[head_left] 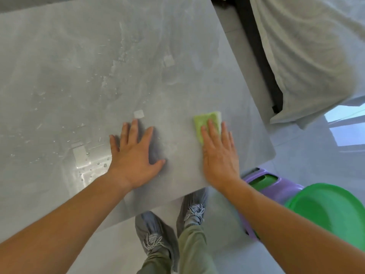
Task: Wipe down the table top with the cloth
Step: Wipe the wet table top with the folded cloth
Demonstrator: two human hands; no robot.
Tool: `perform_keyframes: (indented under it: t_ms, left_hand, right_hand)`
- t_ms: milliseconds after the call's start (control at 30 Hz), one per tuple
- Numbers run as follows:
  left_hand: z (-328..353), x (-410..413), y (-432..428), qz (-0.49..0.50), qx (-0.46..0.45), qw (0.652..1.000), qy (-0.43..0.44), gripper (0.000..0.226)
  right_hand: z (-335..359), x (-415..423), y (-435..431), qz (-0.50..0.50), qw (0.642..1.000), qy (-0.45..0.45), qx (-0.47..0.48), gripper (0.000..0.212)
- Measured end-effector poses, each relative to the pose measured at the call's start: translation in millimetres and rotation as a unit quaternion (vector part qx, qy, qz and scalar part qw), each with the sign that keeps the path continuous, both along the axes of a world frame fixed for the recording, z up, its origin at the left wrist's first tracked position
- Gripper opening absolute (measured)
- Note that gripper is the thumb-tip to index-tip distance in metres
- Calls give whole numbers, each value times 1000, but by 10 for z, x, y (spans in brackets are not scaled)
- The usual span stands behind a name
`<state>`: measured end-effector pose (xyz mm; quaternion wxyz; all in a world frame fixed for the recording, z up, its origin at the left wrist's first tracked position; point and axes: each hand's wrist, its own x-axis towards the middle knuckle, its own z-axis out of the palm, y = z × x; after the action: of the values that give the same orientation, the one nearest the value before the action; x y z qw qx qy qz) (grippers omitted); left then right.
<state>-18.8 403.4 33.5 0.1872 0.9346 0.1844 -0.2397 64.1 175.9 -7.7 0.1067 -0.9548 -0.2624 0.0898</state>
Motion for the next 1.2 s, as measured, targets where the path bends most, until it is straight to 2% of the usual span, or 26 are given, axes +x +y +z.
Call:
perform_keyframes:
  t_ms: [100, 167, 267, 333, 433, 500, 600, 700, 800, 833, 900, 967, 1033, 1100, 1200]
  left_hand:
    - [12, -77, -268, -13, 14, 1000, 4, 99]
    - [-4, -153, -390, -7, 20, 1000, 5, 101]
    - [-82, -251, -433, -11, 31, 999, 3, 103]
    - [-129, -275, -427, -17, 41, 999, -5, 105]
    - [-153, -284, -439, -23, 51, 998, -9, 107]
    - [-167, -279, -447, -19, 50, 999, -12, 108]
    - [-183, -289, -446, -8, 48, 999, -17, 108]
    - [-186, -306, -460, 0, 40, 999, -15, 108]
    - [-173, -322, -463, 13, 16, 999, -28, 97]
    - [-158, -323, -455, 24, 2, 999, -41, 90]
    - [-130, -350, -399, 56, -18, 995, -82, 77]
    - [-135, -412, -273, 72, 17, 991, -107, 71]
    - [-205, -485, -59, 81, 80, 990, -87, 69]
    - [-271, -541, 176, 111, 115, 986, -52, 70]
    - [-306, -593, 375, 103, 122, 987, -22, 68]
  right_hand:
    - [6, -228, -334, 162, 987, 14, -2, 65]
    - [-3, 62, -528, 187, 982, 13, -6, 63]
    - [16, 646, -659, 25, 1000, 11, 9, 55]
    - [34, 816, -671, -61, 998, 23, 19, 53]
    - [21, 498, -685, -71, 997, 15, 13, 54]
    - [13, 273, -840, -21, 1000, 21, 6, 54]
    - [12, 453, -1081, 25, 999, 24, 0, 52]
    - [12, 602, -1051, -87, 996, 24, 3, 52]
    - [41, 270, -752, -170, 985, 22, -11, 61]
    - [50, 63, -621, -144, 989, 23, -9, 63]
    - [56, -383, -347, -15, 1000, 24, -1, 64]
    - [29, -600, -101, 119, 993, 27, 2, 63]
    - [-27, -391, 117, 191, 981, 13, 8, 61]
    - [-61, -64, 302, 184, 983, -2, 0, 60]
    - [-62, 18, 526, 85, 996, 3, 4, 62]
